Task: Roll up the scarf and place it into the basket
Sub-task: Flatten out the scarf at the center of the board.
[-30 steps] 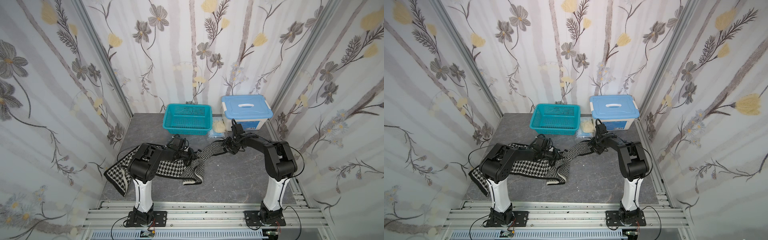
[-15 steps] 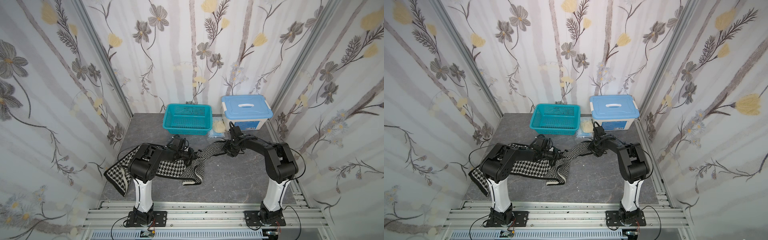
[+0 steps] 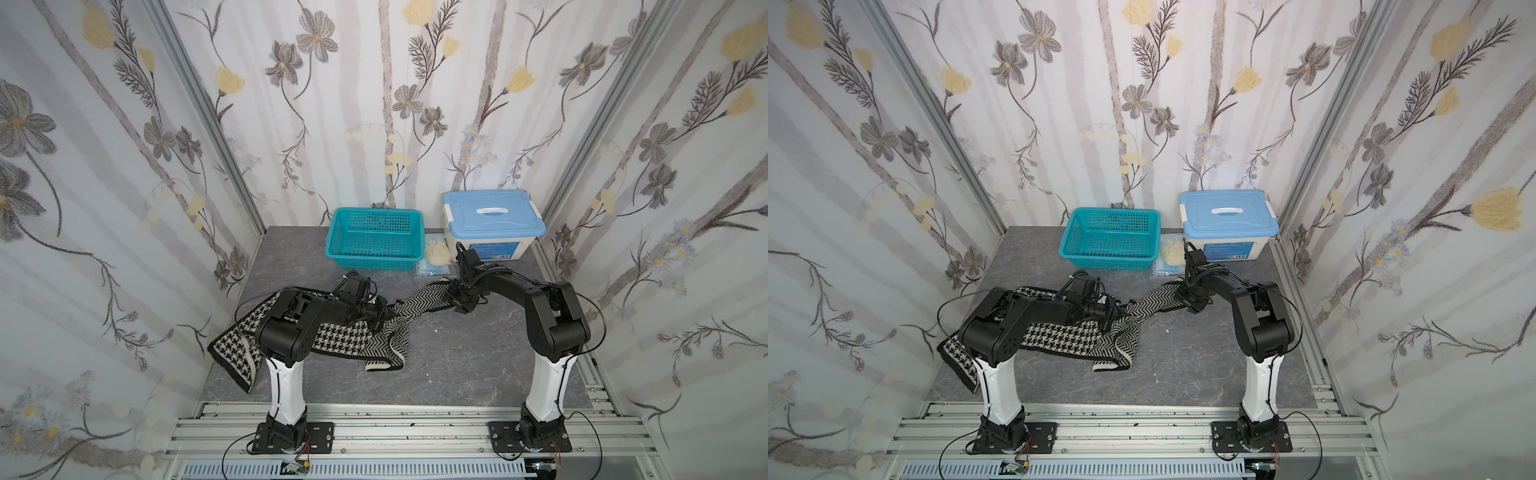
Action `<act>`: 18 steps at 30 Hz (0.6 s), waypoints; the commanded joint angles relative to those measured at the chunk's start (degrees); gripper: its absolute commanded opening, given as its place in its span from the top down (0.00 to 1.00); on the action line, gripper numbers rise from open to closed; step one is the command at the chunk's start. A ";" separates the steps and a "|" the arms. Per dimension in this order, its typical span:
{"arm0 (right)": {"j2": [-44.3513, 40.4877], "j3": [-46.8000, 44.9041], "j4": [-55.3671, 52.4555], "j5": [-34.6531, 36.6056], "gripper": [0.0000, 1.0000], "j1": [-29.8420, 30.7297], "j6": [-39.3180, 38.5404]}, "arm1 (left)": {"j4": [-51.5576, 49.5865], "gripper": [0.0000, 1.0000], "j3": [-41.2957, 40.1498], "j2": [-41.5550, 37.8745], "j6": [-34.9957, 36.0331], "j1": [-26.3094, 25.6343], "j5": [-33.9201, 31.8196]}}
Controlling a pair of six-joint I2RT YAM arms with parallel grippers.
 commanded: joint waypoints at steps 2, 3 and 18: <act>1.92 1.90 -4.80 5.80 0.49 0.71 0.28 | -0.03 1.00 -0.58 -0.99 -0.62 0.04 0.56; 2.03 2.66 -6.18 6.92 0.49 0.99 -0.40 | 0.21 1.00 -0.68 -1.05 -0.63 0.08 0.47; 4.53 7.82 -11.87 10.71 0.56 2.77 -0.91 | -1.24 1.00 -0.35 -3.65 1.16 -1.17 2.49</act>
